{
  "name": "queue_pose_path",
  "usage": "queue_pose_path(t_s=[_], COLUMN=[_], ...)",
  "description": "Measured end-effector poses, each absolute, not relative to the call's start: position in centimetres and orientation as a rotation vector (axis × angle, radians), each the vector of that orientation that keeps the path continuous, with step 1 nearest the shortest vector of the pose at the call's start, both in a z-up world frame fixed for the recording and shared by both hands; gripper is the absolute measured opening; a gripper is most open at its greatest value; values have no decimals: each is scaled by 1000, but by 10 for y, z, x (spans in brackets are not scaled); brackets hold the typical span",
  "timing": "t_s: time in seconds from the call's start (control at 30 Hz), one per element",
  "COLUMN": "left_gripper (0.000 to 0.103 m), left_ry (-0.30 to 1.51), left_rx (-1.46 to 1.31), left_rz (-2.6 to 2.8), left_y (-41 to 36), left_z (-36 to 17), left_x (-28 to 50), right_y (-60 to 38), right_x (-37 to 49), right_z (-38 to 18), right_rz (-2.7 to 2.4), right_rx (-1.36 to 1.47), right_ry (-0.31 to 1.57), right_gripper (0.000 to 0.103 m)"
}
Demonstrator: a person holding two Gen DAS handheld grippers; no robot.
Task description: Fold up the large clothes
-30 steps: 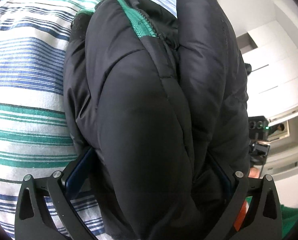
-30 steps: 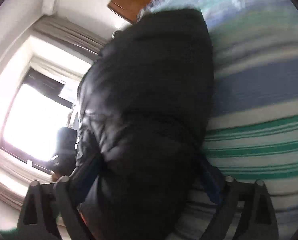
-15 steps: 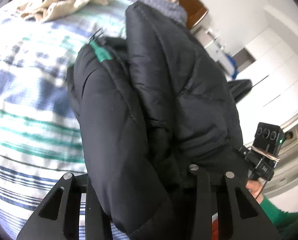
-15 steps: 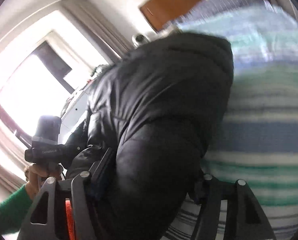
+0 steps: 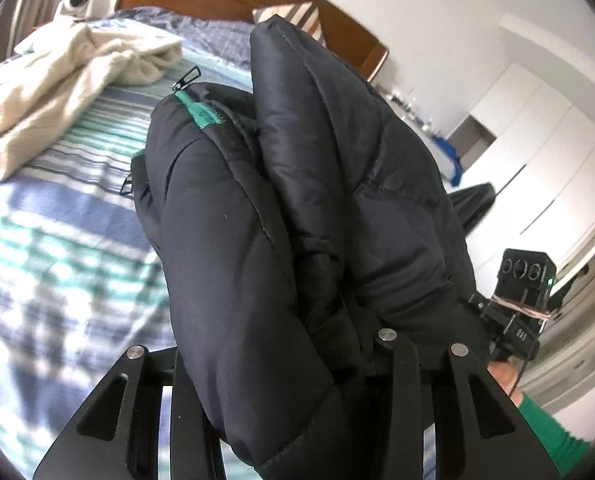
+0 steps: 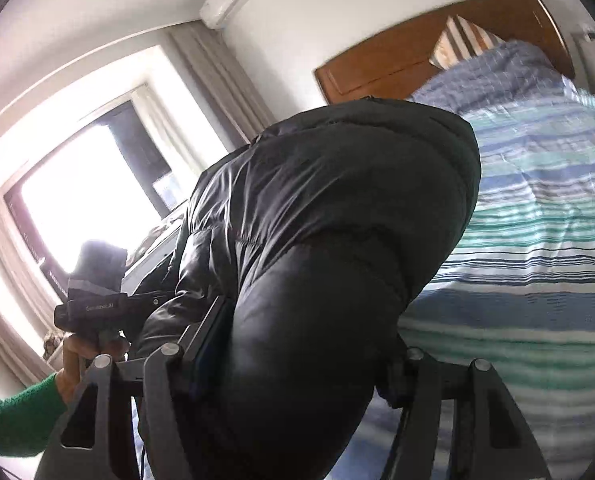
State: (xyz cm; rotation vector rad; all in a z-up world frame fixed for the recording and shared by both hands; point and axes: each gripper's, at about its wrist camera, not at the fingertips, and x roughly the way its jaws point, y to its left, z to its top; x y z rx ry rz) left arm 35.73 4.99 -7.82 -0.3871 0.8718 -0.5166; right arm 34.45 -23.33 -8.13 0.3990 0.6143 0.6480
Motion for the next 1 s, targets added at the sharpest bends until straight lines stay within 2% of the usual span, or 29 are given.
queue_pose_path(t_s=[0.07,0.13,0.2,0.27,0.3,0.4,0.43,0.47,0.6,0.73,0.87,1.0], left_gripper=[43,55,83,93,94,95,96,100,103,103,103,103], left_ry=[930,1004,983,960,950,901,873,847,707,606,640,617], left_rx=[-387,-386,-408,-385,-361,-216,-168,-130,-8,27,9,25], left_rz=[-503,-476,-442,-419,-413,-358,-336,-313,-213,-155,-115,-71], left_y=[38,28,25,22,21,17,20,20,11,5,-11,-21], left_z=[-109,-145,-164,-162,-159,-137,-126,-118,-80,-64,-67,-62], left_x=[376,390,387,379,374,350,337,327,273,228,207,187], right_y=[-250,-262,-277,-286,-287,-286,-283,-280,-257,-237,-238,-248], right_x=[369,390,399,393,389,373,364,357,306,260,218,197], right_z=[-109,-131,-160,-166,-164,-147,-136,-125,-76,-39,-20,-24], right_rz=[624,589,580,573,554,468,405,355,160,2,-101,-107], right_rx=[441,461,534,576,564,491,419,352,104,-65,-36,12], right_ry=[680,761,844,863,870,873,859,838,751,642,566,603], right_gripper=[63,64,69,80,84,85,89,90,90,90,90,90])
